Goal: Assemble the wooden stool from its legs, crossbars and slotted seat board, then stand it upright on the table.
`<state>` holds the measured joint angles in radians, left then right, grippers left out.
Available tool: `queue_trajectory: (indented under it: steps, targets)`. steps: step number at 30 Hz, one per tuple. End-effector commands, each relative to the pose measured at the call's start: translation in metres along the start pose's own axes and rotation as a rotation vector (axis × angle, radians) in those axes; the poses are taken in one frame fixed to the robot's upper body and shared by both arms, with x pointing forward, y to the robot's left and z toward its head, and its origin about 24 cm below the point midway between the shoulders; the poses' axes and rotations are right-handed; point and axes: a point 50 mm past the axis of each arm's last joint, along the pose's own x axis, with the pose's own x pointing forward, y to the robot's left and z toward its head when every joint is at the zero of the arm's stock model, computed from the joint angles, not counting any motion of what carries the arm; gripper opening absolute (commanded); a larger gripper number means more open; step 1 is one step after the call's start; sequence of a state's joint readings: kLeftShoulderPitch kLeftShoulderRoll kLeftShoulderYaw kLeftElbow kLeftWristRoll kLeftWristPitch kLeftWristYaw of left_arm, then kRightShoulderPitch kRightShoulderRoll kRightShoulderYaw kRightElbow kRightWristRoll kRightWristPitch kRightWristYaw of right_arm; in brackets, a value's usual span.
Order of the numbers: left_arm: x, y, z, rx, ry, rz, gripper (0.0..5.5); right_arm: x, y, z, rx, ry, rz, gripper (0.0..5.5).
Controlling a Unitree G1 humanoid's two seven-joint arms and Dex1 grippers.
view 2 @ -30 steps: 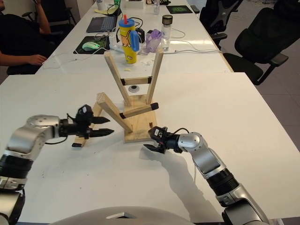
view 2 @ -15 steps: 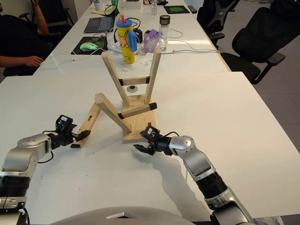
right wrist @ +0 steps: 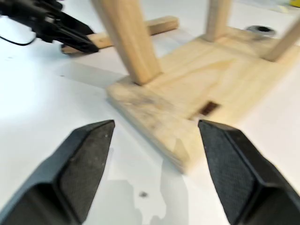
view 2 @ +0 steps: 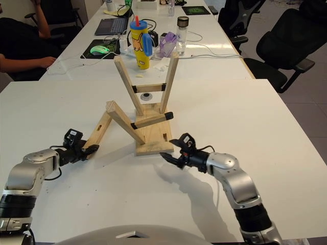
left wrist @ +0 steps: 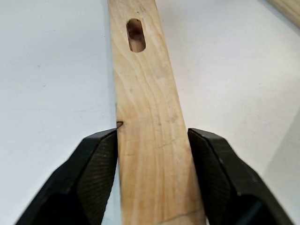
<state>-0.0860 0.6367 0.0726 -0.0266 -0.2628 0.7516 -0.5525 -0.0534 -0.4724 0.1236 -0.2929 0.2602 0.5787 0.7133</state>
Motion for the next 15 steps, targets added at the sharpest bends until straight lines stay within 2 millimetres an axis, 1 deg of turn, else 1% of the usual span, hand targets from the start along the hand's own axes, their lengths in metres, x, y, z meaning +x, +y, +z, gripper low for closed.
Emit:
queue_trajectory:
  steps: [1,3,5,6,8,10,12,14,15]
  targets:
    - [0.004,0.007,0.003,0.012,0.008,0.025,2.05,0.001,-0.026,-0.019,-0.065,0.127,-0.154,3.31]
    - [0.005,0.016,0.022,0.029,-0.074,0.069,2.05,0.011,-0.026,-0.028,-0.069,0.154,-0.163,3.31]
    - [0.002,0.024,0.045,0.039,-0.181,0.106,2.05,0.021,-0.021,-0.033,-0.071,0.156,-0.141,3.31]
    - [-0.001,0.027,0.059,0.051,-0.255,0.119,2.05,0.026,-0.016,-0.034,-0.08,0.155,-0.12,3.31]
    - [-0.013,0.031,0.094,0.037,-0.449,0.114,2.05,0.034,-0.005,-0.032,-0.059,0.115,-0.069,3.31]
    - [-0.031,0.032,0.128,0.009,-0.676,0.065,2.05,0.038,0.003,-0.029,-0.057,0.093,-0.034,3.31]
    - [-0.058,0.023,0.165,-0.013,-0.925,-0.064,2.05,0.039,0.007,-0.03,-0.061,0.092,-0.025,3.31]
    - [-0.085,0.013,0.19,-0.052,-1.103,-0.218,2.05,0.039,0.007,-0.031,-0.059,0.098,-0.024,3.31]
    - [-0.099,0.006,0.201,-0.065,-1.166,-0.317,2.05,0.037,0.006,-0.031,-0.048,0.09,-0.022,3.31]
